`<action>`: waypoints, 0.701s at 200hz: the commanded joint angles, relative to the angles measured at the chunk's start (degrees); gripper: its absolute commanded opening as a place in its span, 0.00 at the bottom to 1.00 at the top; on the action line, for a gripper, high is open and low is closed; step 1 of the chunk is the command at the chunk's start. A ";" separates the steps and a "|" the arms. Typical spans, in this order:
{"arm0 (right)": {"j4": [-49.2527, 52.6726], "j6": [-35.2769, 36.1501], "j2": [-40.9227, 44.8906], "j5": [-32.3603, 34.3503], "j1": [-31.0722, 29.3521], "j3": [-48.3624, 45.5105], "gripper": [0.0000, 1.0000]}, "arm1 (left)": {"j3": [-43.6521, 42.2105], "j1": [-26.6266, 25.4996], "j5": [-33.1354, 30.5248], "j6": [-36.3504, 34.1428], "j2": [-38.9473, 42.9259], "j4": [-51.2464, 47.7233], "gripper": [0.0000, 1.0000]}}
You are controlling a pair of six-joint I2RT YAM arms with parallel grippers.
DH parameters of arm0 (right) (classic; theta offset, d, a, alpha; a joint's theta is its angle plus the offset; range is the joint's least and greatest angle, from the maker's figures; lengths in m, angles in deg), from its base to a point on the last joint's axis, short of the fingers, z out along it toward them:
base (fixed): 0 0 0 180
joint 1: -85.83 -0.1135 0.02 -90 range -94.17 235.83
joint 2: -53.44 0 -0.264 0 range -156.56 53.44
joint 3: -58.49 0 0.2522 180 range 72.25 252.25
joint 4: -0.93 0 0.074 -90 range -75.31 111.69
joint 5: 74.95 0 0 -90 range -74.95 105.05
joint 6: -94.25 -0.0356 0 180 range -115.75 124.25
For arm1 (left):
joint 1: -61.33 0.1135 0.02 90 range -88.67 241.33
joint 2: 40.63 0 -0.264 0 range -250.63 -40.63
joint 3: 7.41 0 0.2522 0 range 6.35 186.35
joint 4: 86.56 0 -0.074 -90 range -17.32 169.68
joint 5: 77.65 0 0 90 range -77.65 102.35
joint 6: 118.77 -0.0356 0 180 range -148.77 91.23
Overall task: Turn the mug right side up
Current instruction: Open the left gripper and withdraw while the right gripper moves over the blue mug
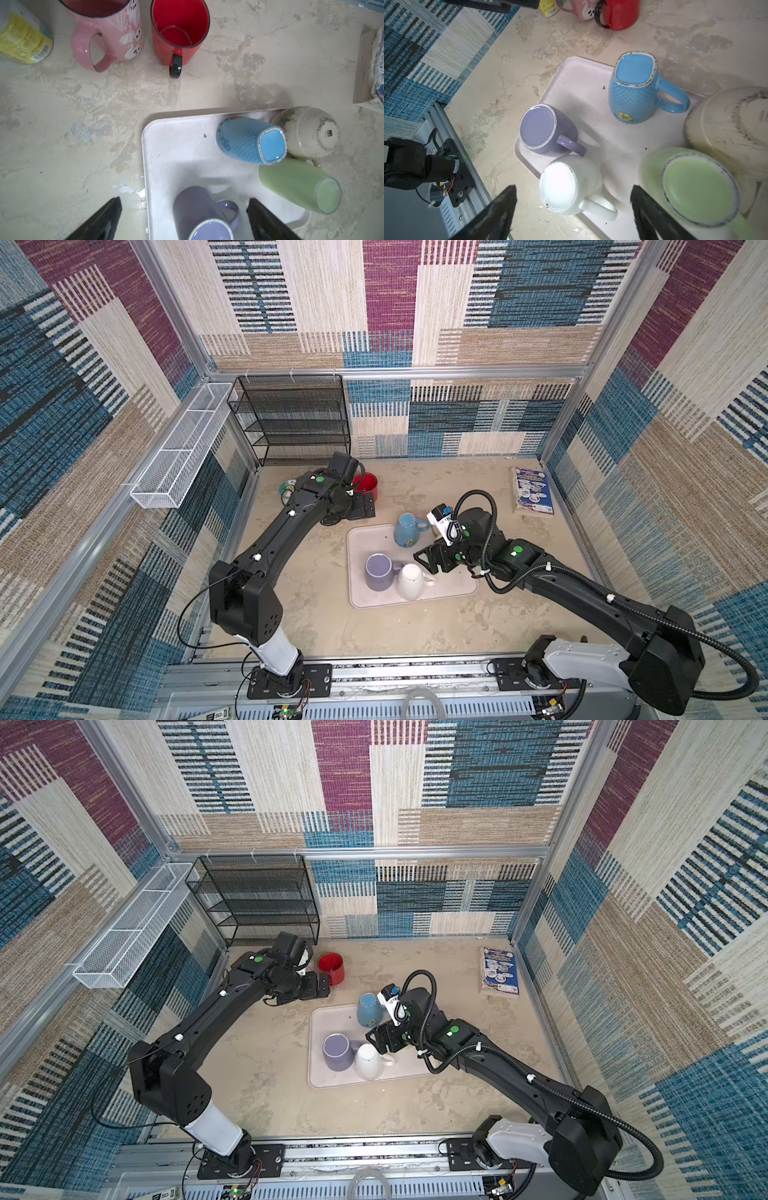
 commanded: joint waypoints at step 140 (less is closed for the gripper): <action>17.83 21.28 -26.52 10.24 3.77 33.28 0.87 | -17.10 0.41 3.35 -2.88 31.54 0.21 1.00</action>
